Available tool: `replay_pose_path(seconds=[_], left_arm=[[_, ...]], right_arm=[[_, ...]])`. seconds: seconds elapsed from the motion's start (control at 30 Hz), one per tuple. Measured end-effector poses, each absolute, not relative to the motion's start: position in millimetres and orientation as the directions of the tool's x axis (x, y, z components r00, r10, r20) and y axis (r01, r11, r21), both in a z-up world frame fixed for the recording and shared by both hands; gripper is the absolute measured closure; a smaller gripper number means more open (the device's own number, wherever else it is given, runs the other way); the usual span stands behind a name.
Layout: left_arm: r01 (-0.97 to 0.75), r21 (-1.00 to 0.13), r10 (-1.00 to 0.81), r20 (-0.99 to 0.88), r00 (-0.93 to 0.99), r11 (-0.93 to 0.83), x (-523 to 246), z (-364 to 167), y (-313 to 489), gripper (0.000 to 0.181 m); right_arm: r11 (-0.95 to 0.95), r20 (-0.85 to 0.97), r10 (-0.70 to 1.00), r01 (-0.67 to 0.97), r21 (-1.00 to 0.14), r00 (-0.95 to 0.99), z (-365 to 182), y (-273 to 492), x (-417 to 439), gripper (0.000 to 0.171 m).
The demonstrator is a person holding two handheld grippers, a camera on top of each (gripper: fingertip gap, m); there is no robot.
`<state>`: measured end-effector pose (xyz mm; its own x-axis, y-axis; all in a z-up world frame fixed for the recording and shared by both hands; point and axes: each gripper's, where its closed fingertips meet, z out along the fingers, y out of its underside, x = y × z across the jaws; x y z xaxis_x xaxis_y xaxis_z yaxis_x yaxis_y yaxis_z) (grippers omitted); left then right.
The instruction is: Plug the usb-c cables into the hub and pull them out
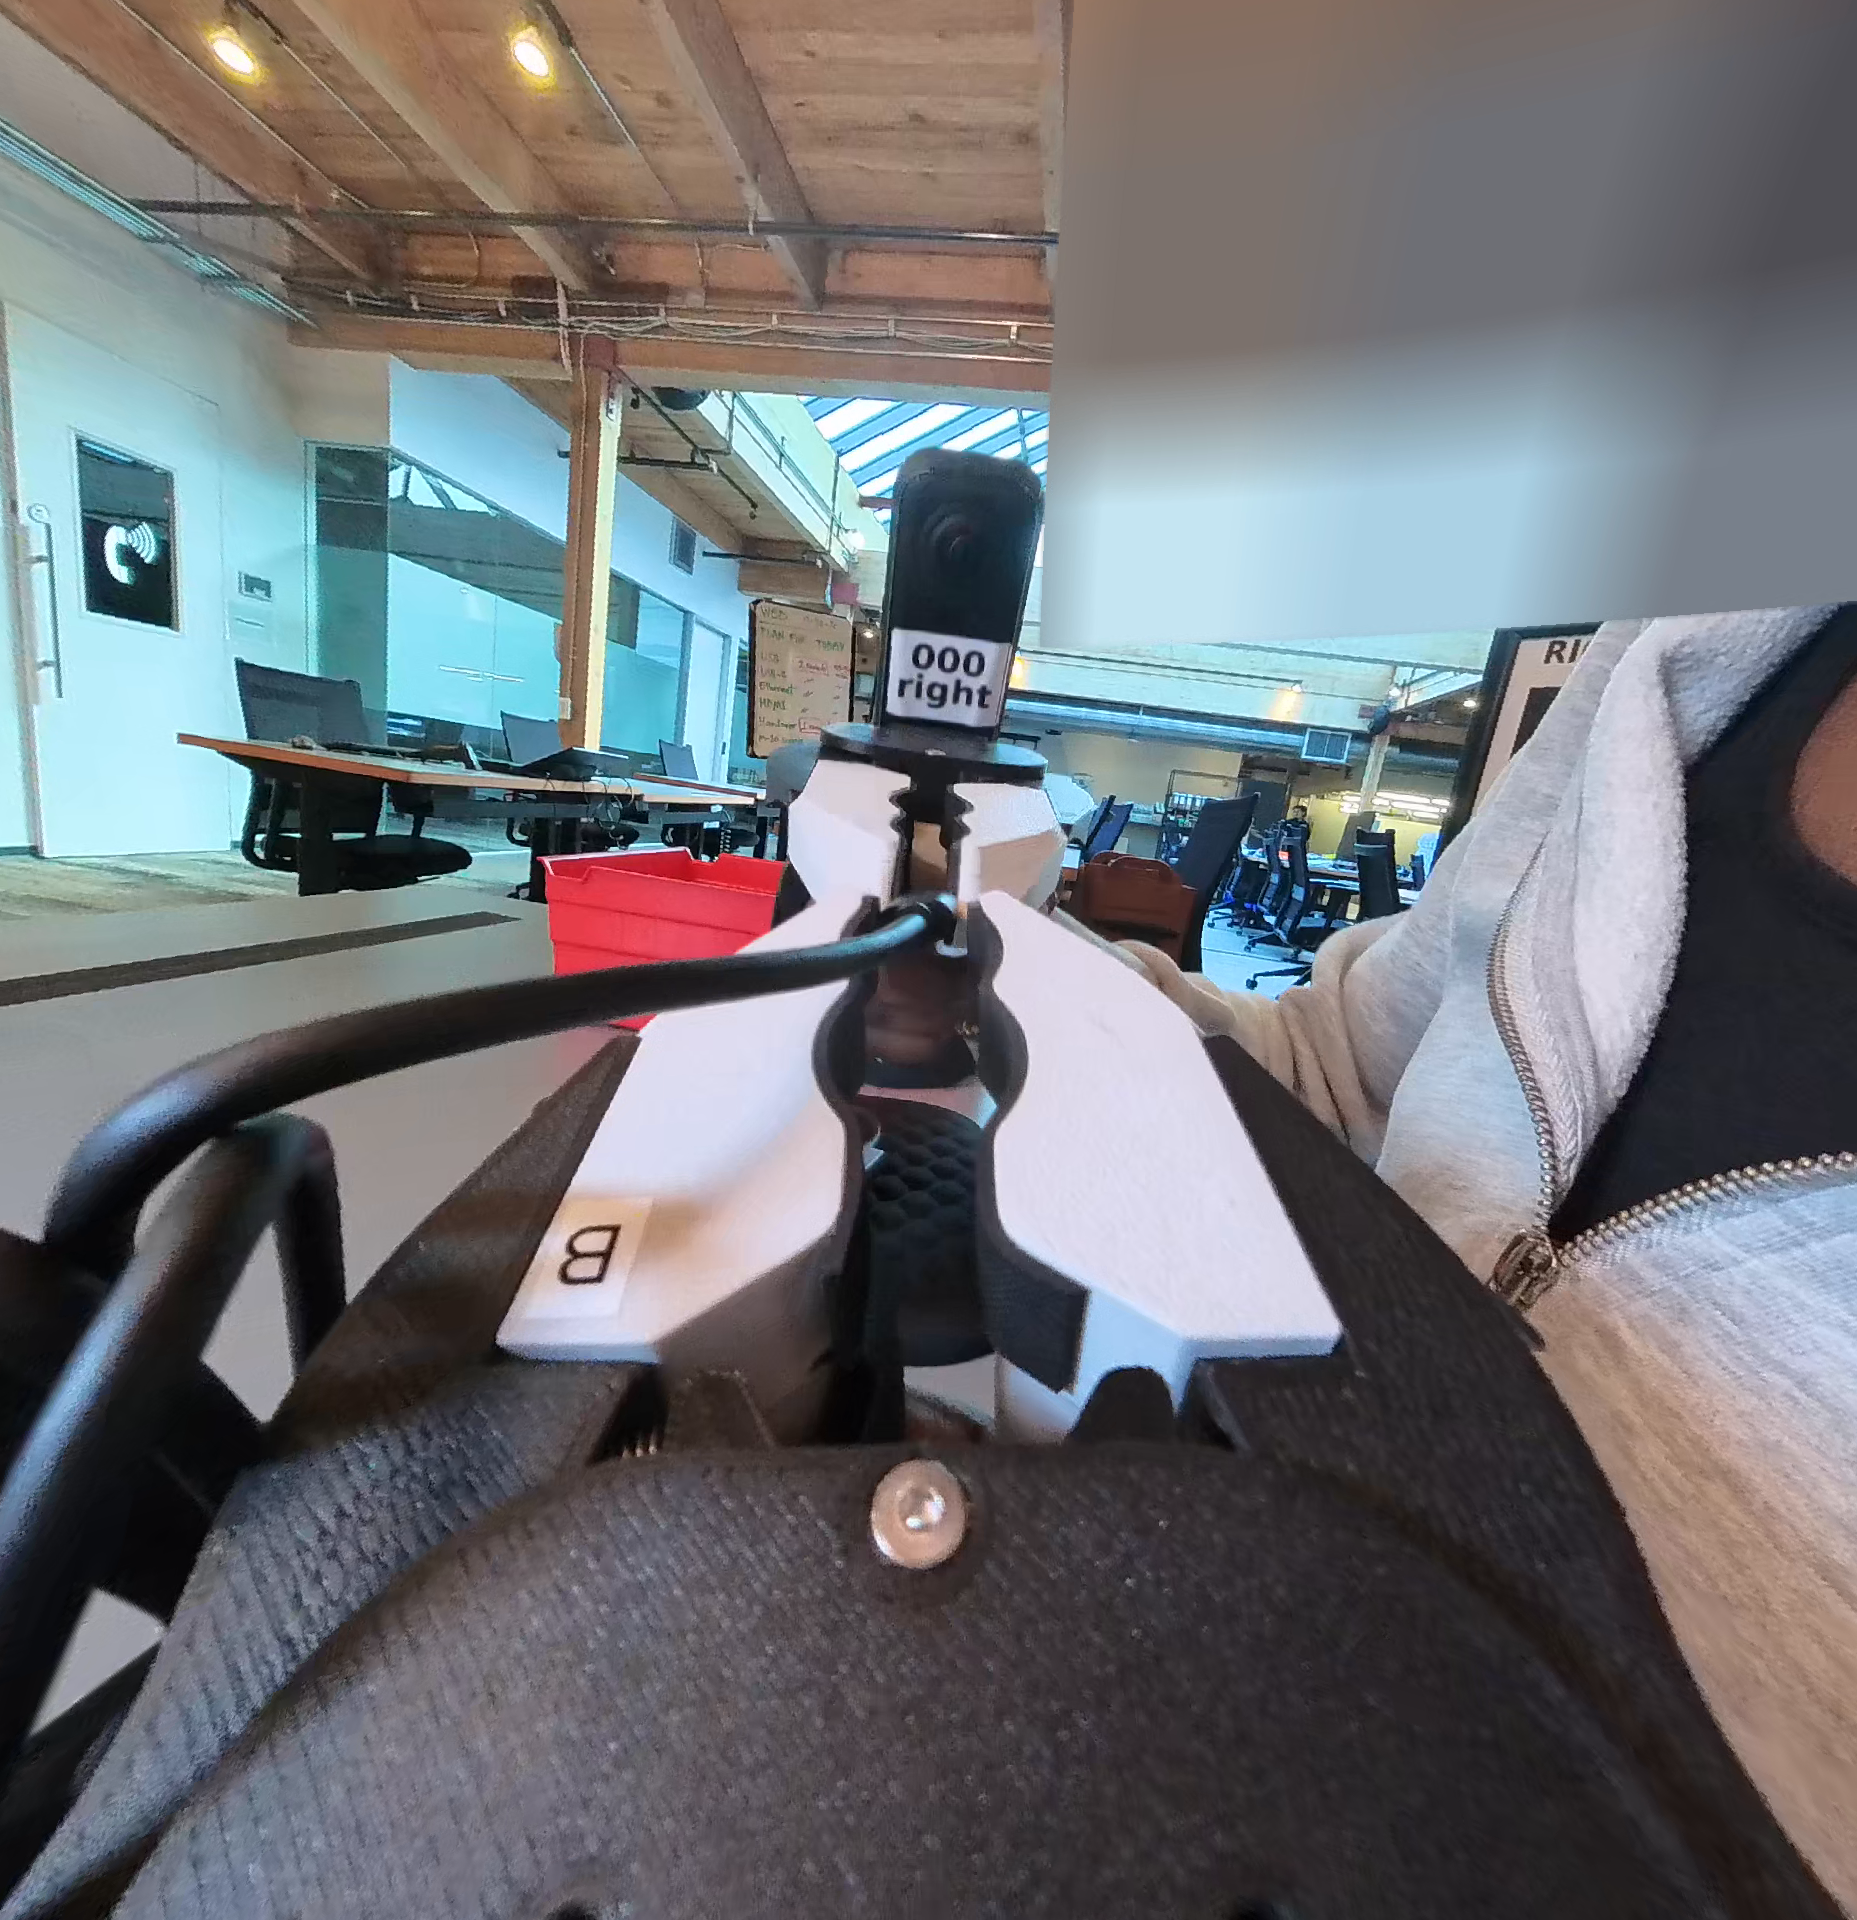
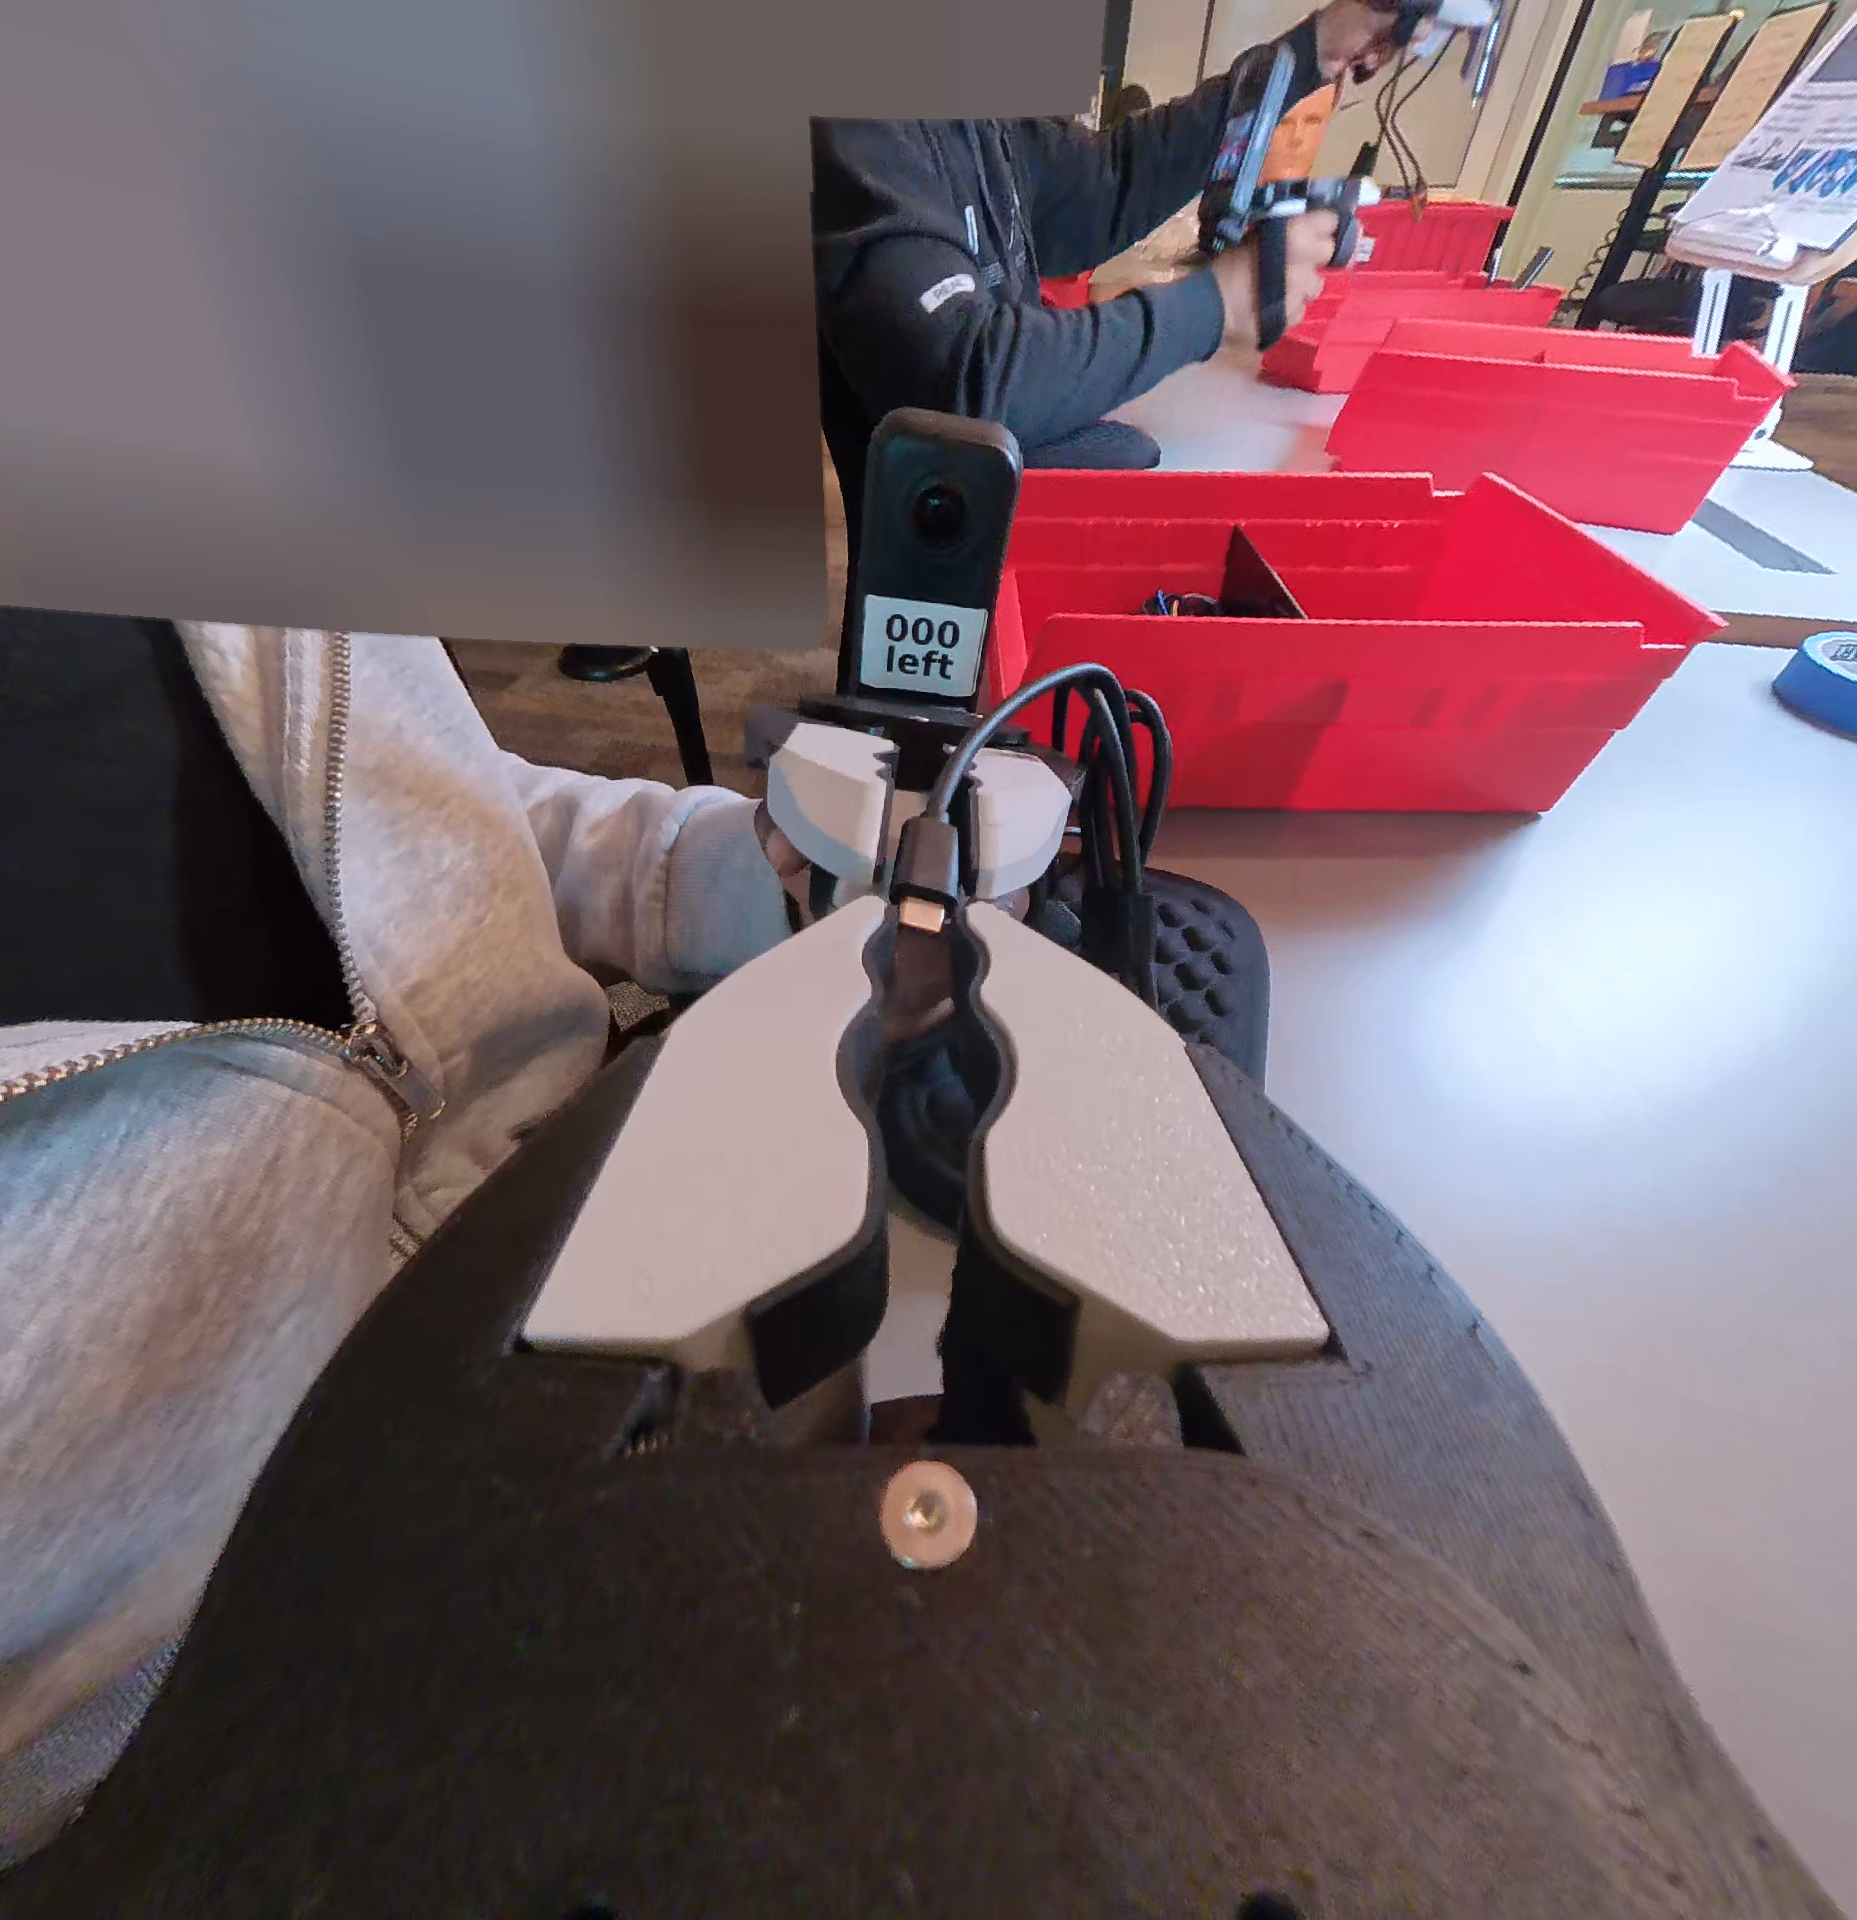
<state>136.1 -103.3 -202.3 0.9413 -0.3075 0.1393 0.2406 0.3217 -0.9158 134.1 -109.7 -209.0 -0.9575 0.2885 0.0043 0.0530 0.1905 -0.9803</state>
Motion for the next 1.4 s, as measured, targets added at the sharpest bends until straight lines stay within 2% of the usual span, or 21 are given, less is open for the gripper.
replay_pose_path(seconds=[0.3, 0.4, 0.47, 0.57, 0.7, 0.9, 1.0, 1.1, 1.17, 1.27, 1.4], left_arm=[[0.262, -0.915, -0.323, 0.159, 0.933, 0.307, 136.2, -203.8, -104.3, 0.167], [0.236, -0.917, -0.266, 0.151, 0.952, 0.322, 131.0, -204.0, -101.5, 0.168], [0.212, -0.918, -0.231, 0.137, 0.963, 0.337, 128.5, -203.0, -101.0, 0.168], [0.168, -0.928, -0.169, 0.116, 0.979, 0.332, 124.4, -205.1, -100.0, 0.168], [0.152, -0.935, -0.155, 0.107, 0.982, 0.319, 125.2, -207.4, -97.5, 0.168], [0.153, -0.933, -0.165, 0.104, 0.981, 0.326, 126.3, -207.3, -98.7, 0.168], [0.152, -0.935, -0.168, 0.102, 0.98, 0.32, 127.0, -208.3, -98.5, 0.168], [0.157, -0.937, -0.177, 0.105, 0.979, 0.312, 127.5, -209.3, -97.7, 0.168], [0.166, -0.935, -0.182, 0.112, 0.977, 0.314, 126.9, -209.1, -97.8, 0.168], [0.175, -0.93, -0.187, 0.119, 0.975, 0.322, 126.3, -208.5, -99.2, 0.168], [0.162, -0.93, -0.175, 0.109, 0.979, 0.329, 126.6, -208.3, -99.8, 0.167]], right_arm=[[0.205, 0.005, 0.255, 0.049, -0.978, -0.967, -209.6, -111.2, 134.5, 0.163], [0.202, 0.01, 0.295, 0.052, -0.978, -0.955, -209.5, -106.6, 129.4, 0.163], [0.196, 0.011, 0.362, 0.065, -0.979, -0.932, -202.5, -90.6, 124.8, 0.153], [0.185, -0.084, 0.49, 0.197, -0.963, -0.868, -196.9, -42.3, 120.7, 0.134], [0.228, -0.297, 0.612, 0.523, -0.821, -0.733, -237.1, 15.8, 135.9, 0.119], [0.326, -0.413, 0.607, 0.686, -0.65, -0.679, -294.6, 20.8, 149.5, 0.126], [0.39, -0.544, 0.544, 0.766, -0.51, -0.639, -309.2, 16.7, 149.6, 0.126], [0.515, -0.575, 0.518, 0.768, -0.381, -0.633, -320.1, 11.4, 151.4, 0.126], [0.566, -0.581, 0.512, 0.757, -0.326, -0.633, -323.8, 4.3, 150.9, 0.131], [0.585, -0.588, 0.52, 0.76, -0.282, -0.619, -332.5, -2.2, 146.8, 0.15], [0.526, -0.568, 0.548, 0.781, -0.337, -0.614, -328.5, -0.8, 142.9, 0.151]])
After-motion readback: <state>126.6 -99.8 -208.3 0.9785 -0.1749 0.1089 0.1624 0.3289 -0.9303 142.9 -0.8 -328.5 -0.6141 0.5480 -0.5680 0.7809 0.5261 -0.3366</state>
